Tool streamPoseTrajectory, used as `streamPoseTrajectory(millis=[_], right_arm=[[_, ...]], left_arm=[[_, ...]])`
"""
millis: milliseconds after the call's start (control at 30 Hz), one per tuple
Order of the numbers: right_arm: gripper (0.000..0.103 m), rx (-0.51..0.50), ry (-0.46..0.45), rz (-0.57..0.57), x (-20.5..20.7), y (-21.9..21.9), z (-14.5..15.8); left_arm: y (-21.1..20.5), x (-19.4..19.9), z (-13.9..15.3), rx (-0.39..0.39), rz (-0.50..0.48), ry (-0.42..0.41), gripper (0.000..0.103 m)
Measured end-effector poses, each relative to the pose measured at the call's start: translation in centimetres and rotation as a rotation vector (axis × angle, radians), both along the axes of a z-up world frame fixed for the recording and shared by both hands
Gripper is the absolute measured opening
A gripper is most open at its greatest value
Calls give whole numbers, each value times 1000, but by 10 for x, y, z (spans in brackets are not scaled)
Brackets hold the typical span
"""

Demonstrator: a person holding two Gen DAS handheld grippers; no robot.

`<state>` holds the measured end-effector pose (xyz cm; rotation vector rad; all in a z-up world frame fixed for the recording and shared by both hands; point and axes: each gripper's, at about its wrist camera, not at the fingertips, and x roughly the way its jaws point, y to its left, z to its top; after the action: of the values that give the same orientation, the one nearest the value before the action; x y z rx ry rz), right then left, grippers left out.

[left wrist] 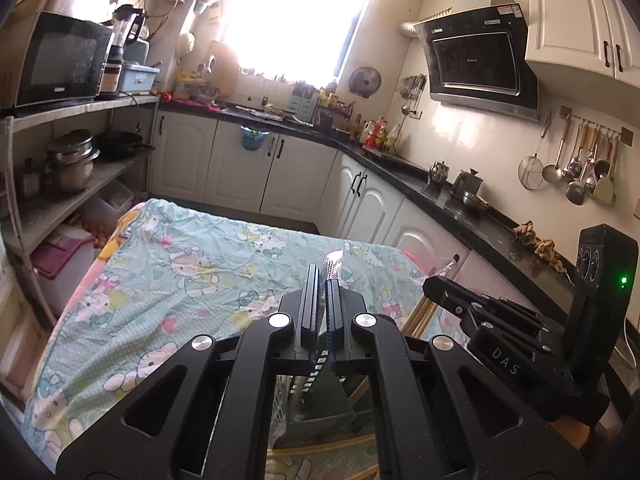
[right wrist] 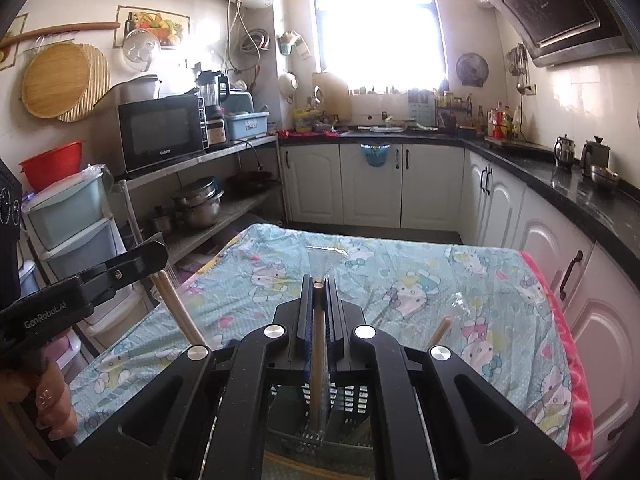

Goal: Organize utensils
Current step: 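Lower both held chopsticks into the basket slots, then open both grippers to release the chopsticks and raise them from the basket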

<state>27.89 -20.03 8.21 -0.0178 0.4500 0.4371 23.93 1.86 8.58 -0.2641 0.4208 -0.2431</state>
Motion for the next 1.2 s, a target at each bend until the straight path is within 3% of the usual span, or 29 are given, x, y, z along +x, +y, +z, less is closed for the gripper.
streamPoseTrajectory(millis=[67,200,533,700,833,1067,1200], right_arm=[[24,4,0,-5,-1,-3,0],[32,13,-3,-12,-4,-9,5],[46,9,-17,-24,-20,-23,17],[54,10,-20,-32,-29,-29,20],[58,7,-23,-27,-36,-32,22],[65,-8,-31,-18,-55,-37,20],[69,-6,-28,-15,-63,-37,19]], left_arm=[[0,-1,0,2,2,3,1],[3,-6,3,-2,7,4,15],[14,-20,16,-12,22,-3,43],[19,-33,21,-24,19,-13,64],[21,-43,25,-26,24,-22,71],[30,-64,25,-9,47,-15,92],[37,-73,19,-5,76,-1,92]])
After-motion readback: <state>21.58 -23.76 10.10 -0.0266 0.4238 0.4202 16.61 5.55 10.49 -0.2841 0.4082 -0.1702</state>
